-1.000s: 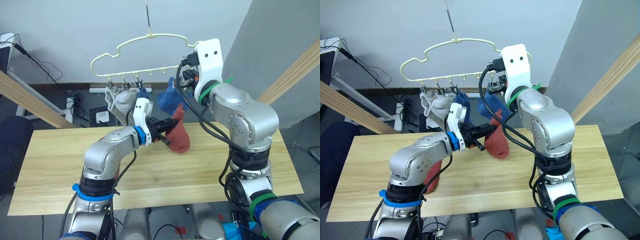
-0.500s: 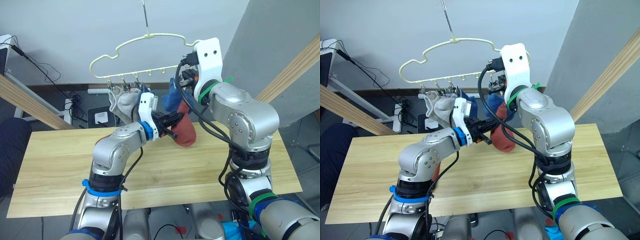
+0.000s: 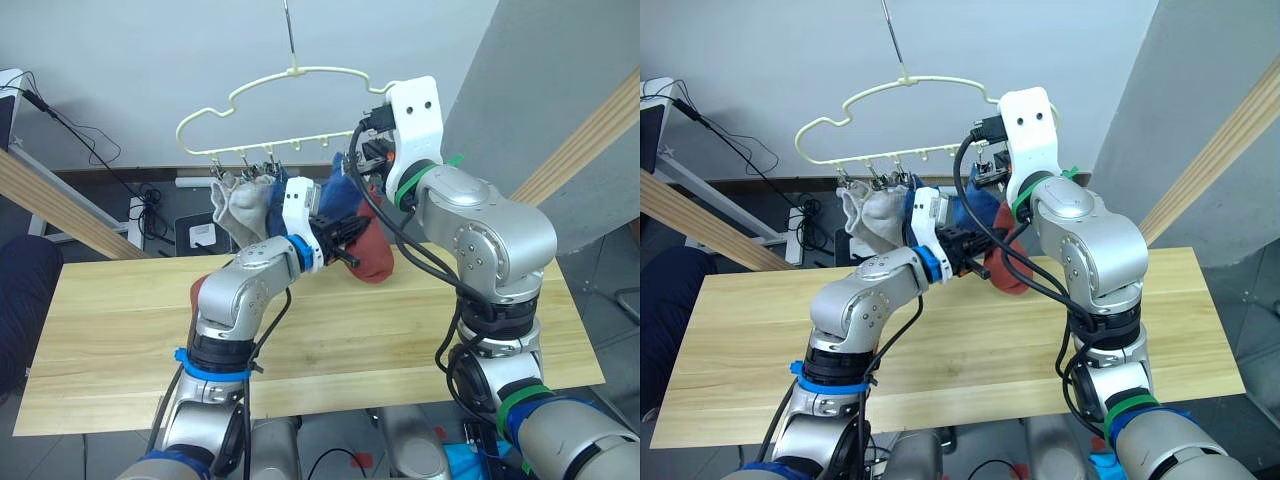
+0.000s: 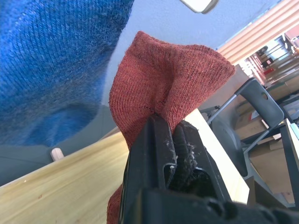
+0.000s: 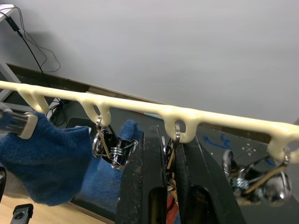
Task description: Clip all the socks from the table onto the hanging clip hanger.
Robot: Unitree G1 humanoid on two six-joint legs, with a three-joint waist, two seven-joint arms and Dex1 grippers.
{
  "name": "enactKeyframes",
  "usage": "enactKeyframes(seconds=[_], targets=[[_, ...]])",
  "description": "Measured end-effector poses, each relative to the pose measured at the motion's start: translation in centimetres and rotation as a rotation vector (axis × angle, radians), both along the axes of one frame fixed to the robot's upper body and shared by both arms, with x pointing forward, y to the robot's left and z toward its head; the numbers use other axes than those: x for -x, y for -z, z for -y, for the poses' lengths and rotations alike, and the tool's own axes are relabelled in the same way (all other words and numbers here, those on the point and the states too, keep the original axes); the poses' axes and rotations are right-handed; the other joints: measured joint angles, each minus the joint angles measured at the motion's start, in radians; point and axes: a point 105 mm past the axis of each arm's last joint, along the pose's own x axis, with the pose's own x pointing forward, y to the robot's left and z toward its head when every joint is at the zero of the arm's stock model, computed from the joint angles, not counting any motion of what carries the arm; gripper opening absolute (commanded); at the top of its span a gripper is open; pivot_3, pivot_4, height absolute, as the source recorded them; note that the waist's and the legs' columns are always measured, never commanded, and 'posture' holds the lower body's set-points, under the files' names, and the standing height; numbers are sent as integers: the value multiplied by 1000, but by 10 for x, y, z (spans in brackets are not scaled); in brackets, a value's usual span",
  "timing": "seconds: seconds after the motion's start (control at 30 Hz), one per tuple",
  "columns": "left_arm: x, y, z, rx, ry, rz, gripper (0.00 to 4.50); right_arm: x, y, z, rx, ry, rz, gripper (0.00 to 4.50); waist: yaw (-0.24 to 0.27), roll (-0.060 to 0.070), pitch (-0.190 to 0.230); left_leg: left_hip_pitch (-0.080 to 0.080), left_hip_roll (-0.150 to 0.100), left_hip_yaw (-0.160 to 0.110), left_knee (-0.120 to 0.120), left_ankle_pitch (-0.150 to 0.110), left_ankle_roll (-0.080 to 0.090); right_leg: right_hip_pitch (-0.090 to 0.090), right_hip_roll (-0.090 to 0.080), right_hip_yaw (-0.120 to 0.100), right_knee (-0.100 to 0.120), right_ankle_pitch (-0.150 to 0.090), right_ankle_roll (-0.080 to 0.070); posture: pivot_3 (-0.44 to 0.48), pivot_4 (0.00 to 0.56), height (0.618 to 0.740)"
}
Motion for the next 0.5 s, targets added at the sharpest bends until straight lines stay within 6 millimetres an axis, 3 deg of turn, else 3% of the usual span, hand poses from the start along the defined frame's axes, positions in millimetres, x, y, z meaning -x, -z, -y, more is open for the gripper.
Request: enactKeyframes(seconds=[0.5], targets=[[-9, -9, 0, 30, -38, 26, 16, 0, 0, -1, -1, -2, -1, 0, 0, 0, 0, 0, 0, 0, 0, 0, 0, 0, 0, 0, 0, 0, 0, -218, 397, 740]])
